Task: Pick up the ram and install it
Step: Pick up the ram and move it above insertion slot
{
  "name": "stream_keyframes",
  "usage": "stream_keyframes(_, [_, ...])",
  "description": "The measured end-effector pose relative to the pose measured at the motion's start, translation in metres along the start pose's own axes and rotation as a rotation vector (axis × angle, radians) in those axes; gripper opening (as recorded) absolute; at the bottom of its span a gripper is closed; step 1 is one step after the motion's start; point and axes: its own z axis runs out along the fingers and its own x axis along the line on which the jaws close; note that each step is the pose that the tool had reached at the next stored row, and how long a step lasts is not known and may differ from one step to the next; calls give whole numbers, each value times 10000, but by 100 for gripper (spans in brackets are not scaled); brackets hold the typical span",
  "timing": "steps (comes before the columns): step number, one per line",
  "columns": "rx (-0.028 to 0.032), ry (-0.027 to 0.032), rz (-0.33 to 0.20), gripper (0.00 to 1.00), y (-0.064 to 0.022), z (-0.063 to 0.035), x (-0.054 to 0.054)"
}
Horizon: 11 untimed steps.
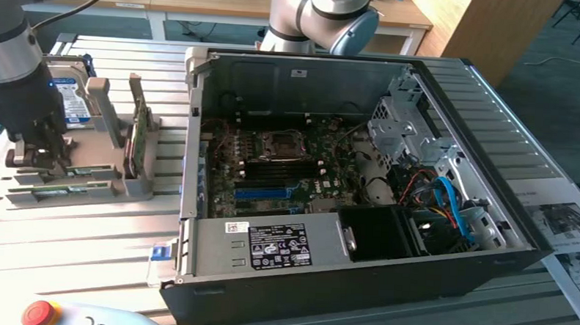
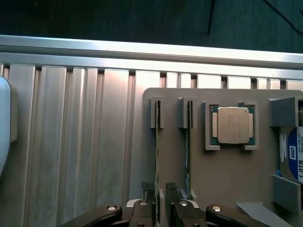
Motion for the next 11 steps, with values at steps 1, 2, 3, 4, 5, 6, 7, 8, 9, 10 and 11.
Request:
stream_keyframes(1, [1, 0, 0, 24, -1, 8, 0])
stream_keyframes(2, [0, 0, -1, 24, -1, 18, 1])
stream_keyframes(3, [0, 0, 0, 24, -1, 30, 1])
stream_keyframes(4, [1, -1, -1, 24, -2, 45, 1])
stream_keyframes(5, [0, 0, -1, 24, -3, 61, 2])
stream_keyframes(6, [0, 0, -1, 24, -3, 79, 2])
stream_keyframes(7, [0, 0, -1, 24, -4, 98, 3])
stream_keyframes(8, [0, -1, -1, 24, -5, 116, 3])
stream_keyframes(9, [0, 0, -1, 24, -6, 134, 4])
stream_keyframes(10, [0, 0, -1, 24, -7, 150, 4])
stream_keyframes(11, [1, -1, -1, 24, -8, 167, 4])
